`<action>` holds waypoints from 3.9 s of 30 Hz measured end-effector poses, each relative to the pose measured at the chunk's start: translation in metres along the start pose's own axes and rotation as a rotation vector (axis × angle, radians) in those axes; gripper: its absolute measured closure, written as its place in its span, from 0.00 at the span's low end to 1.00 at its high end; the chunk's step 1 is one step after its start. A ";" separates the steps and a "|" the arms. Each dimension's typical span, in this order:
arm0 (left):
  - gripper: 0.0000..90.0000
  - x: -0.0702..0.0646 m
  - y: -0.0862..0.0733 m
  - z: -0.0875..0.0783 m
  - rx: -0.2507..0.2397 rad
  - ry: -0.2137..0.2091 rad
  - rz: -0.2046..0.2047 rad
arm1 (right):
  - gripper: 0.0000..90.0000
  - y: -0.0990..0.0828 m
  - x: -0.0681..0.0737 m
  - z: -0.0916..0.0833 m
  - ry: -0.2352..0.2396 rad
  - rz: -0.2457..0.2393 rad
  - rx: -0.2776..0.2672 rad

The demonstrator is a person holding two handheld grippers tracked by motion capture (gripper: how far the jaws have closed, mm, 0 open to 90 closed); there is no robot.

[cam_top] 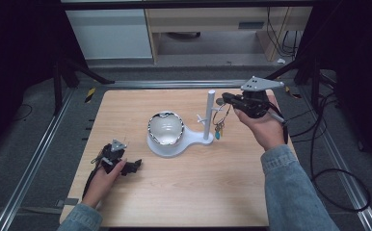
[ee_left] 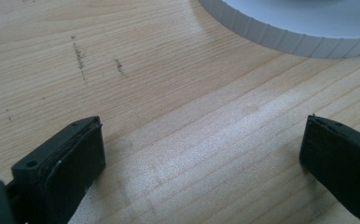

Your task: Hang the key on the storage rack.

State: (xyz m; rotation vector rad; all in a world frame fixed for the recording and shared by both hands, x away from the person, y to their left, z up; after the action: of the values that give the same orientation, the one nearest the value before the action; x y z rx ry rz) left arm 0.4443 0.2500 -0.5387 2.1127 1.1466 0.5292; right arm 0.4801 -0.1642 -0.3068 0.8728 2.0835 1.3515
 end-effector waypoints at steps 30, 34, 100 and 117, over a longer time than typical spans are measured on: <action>0.00 0.000 0.000 0.000 -0.001 0.001 0.000 | 0.99 -0.011 -0.006 0.013 0.026 0.052 0.024; 0.00 0.000 0.000 0.000 -0.001 0.001 0.000 | 0.98 -0.012 -0.007 0.013 0.023 0.055 0.028; 0.00 -0.001 0.000 0.000 -0.003 -0.001 -0.002 | 0.06 -0.080 -0.049 -0.015 -0.271 0.171 0.061; 0.00 -0.001 0.000 0.000 -0.003 -0.001 -0.002 | 0.06 -0.108 -0.041 -0.022 -0.267 0.177 0.098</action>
State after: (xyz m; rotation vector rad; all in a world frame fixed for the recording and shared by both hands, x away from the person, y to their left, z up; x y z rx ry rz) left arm 0.4439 0.2497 -0.5388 2.1086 1.1472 0.5284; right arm 0.4654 -0.2400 -0.3955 1.2330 1.9144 1.1521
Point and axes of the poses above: each handheld gripper's, and its own axes: z roughly forward along the jaws, y roughly out of its top, x roughly to its left, the point moved 3 cm from there along z, roughly forward along the jaws, and after that the axes turned 3 degrees about z, right-handed, at the moved point
